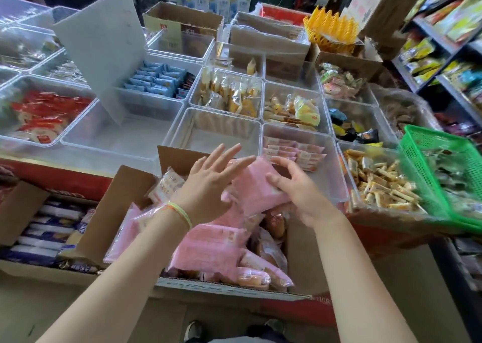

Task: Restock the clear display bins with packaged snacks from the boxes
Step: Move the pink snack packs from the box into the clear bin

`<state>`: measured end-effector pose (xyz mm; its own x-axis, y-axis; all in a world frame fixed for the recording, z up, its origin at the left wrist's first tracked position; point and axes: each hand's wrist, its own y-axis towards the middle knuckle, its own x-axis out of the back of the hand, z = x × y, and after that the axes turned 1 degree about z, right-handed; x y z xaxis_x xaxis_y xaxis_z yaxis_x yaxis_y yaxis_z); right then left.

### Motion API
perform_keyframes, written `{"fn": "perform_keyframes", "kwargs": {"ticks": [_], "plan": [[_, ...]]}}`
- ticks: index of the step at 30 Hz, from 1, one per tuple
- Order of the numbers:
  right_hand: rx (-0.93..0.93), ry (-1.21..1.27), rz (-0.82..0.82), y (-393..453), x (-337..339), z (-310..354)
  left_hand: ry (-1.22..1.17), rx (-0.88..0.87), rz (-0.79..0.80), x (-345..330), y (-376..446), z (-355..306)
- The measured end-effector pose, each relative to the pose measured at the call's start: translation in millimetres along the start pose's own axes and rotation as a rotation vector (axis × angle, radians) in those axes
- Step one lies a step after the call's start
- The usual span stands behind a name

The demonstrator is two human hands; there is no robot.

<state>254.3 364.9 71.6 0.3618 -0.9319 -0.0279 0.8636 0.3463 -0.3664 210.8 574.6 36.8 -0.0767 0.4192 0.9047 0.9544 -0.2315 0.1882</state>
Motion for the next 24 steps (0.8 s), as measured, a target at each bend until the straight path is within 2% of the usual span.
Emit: {"fn": "perform_keyframes", "kwargs": {"ticks": [2, 5, 8, 10, 12, 16, 20, 24], "plan": [[-0.056, 0.106, 0.067, -4.6, 4.2, 4.3, 0.022, -0.095, -0.086, -6.4, 6.6, -11.1], [-0.122, 0.262, 0.171, -11.4, 17.0, 10.5, -0.206, -0.081, -0.253, -9.2, 16.7, -28.6], [-0.080, 0.308, 0.128, -12.0, 39.7, 12.3, -0.618, 0.219, -0.261, -2.3, 27.1, -44.3], [0.018, 0.129, 0.002, -6.5, 52.1, 8.7, -0.953, 0.410, -0.209, -1.3, 37.3, -54.2], [0.110, -0.052, -0.032, -1.8, 60.4, 7.1, -1.117, 0.511, -0.202, -4.0, 50.1, -63.5], [0.152, -0.026, 0.075, 3.5, 71.1, 8.9, -1.197, 0.518, -0.149, -24.2, 82.9, -85.3], [0.192, 0.075, -0.032, 17.2, 105.9, 4.7, -1.221, 0.555, -0.123, -48.5, 122.0, -113.9], [0.190, -0.006, -0.182, 39.7, 165.2, 1.1, -1.011, 0.581, -0.051, -79.0, 163.4, -127.2]]}}
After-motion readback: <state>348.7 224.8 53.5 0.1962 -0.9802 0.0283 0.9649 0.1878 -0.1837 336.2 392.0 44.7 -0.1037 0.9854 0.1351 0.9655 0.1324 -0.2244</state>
